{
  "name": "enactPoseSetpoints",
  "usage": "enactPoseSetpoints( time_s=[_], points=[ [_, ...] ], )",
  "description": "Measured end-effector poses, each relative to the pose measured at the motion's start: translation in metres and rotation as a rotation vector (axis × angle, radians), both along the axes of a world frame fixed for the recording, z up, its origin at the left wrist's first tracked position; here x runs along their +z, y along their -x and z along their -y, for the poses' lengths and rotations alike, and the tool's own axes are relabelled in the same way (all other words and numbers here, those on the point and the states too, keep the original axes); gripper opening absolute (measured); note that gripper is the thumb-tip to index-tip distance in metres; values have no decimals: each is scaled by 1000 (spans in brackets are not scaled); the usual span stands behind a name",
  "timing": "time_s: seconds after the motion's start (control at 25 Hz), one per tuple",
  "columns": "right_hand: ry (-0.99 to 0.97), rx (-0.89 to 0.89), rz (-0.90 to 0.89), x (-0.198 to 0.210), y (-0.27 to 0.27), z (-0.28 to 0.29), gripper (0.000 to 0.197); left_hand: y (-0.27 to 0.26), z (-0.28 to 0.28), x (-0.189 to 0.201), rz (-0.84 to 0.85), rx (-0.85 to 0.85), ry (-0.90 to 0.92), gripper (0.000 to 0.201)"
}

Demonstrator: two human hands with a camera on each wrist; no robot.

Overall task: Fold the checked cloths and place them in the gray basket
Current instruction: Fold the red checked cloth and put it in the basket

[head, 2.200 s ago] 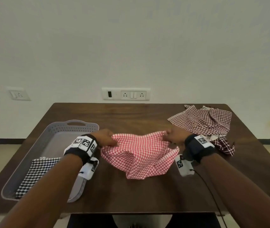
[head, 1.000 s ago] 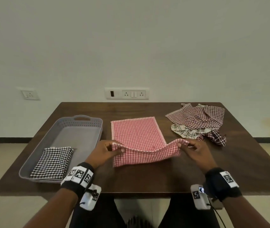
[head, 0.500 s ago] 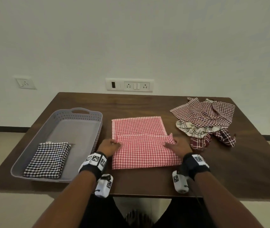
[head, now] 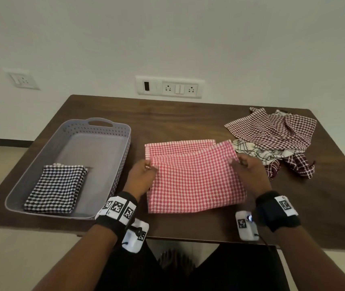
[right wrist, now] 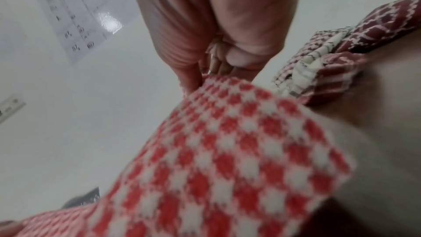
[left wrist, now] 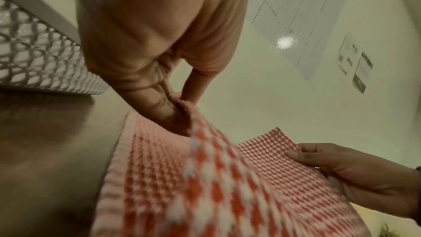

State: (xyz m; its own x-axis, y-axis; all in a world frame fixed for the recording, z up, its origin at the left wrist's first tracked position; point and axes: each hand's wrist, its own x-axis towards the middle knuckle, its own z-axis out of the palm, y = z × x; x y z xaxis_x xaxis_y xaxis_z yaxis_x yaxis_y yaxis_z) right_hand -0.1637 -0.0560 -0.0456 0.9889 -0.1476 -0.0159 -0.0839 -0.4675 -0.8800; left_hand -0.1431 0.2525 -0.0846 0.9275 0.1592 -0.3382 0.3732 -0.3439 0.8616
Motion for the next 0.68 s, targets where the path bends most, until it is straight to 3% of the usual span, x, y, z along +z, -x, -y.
enactPoseSetpoints(
  time_s=[0.08, 0.16, 0.28, 0.36, 0.68],
  points=[
    [-169, -39, 43, 20, -25, -12, 11, -15, 1, 16, 93, 72, 27, 15],
    [-271, -112, -36, 14, -60, -18, 13, -41, -1, 16, 106, 129, 38, 19],
    [18, -118, -322, -25, -87, -14, 22, -67, -6, -4, -30, 50, -126, 30],
    [216, -119, -348, -43, -81, -12, 22, -64, -7, -16, -62, 15, -245, 31],
    [136, -73, -239, -61, -46, 6, 41, -39, -8, -19, 35, 44, -91, 26]
  ],
)
